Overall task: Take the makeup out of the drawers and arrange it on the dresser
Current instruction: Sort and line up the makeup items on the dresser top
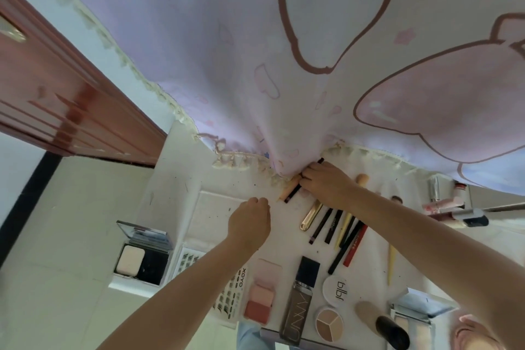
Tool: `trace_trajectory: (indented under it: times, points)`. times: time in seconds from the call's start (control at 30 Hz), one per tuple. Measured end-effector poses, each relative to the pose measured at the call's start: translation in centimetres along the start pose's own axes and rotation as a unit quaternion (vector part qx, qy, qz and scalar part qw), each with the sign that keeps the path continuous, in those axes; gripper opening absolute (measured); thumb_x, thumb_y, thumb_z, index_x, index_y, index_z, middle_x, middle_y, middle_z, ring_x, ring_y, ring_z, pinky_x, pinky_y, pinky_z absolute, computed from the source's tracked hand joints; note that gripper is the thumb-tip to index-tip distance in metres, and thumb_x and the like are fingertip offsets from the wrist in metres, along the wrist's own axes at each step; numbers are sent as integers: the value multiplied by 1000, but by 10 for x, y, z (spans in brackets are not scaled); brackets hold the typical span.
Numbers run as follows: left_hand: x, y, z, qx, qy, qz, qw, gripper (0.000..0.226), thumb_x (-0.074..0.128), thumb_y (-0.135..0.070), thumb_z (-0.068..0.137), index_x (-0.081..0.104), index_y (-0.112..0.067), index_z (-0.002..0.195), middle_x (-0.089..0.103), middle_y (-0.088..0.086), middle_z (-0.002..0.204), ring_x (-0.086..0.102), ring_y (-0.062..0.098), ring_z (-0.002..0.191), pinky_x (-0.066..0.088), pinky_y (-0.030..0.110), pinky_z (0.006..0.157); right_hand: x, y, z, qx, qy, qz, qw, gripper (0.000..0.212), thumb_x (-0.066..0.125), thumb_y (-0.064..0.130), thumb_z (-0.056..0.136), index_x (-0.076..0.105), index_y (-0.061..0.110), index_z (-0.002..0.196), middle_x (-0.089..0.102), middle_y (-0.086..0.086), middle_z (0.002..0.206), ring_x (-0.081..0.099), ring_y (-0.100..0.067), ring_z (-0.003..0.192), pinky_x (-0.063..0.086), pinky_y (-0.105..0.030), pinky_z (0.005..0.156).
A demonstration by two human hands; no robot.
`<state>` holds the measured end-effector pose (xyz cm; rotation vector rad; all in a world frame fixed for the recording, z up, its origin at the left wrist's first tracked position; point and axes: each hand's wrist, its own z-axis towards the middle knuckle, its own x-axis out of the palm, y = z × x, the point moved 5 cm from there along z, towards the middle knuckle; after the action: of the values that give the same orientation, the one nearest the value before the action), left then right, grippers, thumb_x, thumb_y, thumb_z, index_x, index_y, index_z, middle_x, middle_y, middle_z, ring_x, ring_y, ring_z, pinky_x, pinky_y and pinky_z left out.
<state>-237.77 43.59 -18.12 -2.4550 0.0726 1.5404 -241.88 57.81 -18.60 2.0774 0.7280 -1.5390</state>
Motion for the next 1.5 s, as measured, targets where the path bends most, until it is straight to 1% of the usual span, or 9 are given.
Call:
trace_trajectory:
  times: [0.13,0.27,0.43,0.6,0.73,0.9,1.1,1.33,1.5]
  points:
    - [-15,2,-3,10,-25,-15,1000,31,28,-20,100,51,-5,112,55,9,103,55,25,101,43,28,77,-11,-8,-11,71,10,17,997,38,55,14,84,52,9,121,54,-7,120,48,-22,112,37,-27,93]
    - [-30,-5,-6,35,-25,-50,998,33,33,-22,99,49,-8,124,55,9,119,54,23,109,43,27,85,-33,-24,-40,231,-56,216,947,14,49,15,82,52,10,95,50,1,86,51,-21,92,38,-22,72]
    - [-51,-38,-16,122,-7,-127,984,48,46,-33,94,36,-13,137,47,6,133,50,19,118,40,27,96,-68,-22,-89,370,-231,536,723,19,61,5,79,47,16,73,58,0,78,54,-12,74,39,-12,58]
    - [-102,-77,-35,208,-115,-144,961,50,53,-37,90,39,-11,131,51,4,128,53,18,113,43,26,93,-119,0,-115,296,-316,705,562,19,56,1,86,50,19,90,62,-4,76,59,-18,68,45,-22,56]
    - [-157,-91,-61,315,-349,-113,875,29,40,-29,87,54,-7,101,67,5,76,63,15,58,57,26,52,-173,9,-137,297,-325,667,601,15,51,2,87,57,14,80,56,-5,67,53,-14,51,42,-21,46]
    - [-203,-102,-93,400,-403,-118,815,38,32,-26,89,56,2,93,55,0,67,42,3,47,30,5,46,-214,26,-154,299,-347,577,676,31,36,14,95,45,15,65,38,3,50,30,-2,31,25,-13,35]
    - [-228,-111,-102,362,-297,-267,842,30,22,-28,95,33,-28,67,32,-10,56,30,3,47,36,13,49,-236,35,-162,314,-426,480,700,38,30,11,95,36,14,58,35,0,53,30,-12,47,25,-24,47]
    - [-222,-108,-91,180,-41,-547,817,46,24,-33,101,38,-13,62,31,-10,33,23,2,27,20,13,30,-257,48,-161,207,-503,190,818,44,17,35,85,48,6,76,31,14,53,31,1,45,23,-12,43]
    - [-234,-98,-92,192,-69,-509,836,33,34,-26,99,41,-17,69,35,-4,53,33,2,36,31,14,40,-260,25,-157,189,-429,315,825,34,40,31,91,49,3,109,52,6,75,48,2,57,40,-6,54]
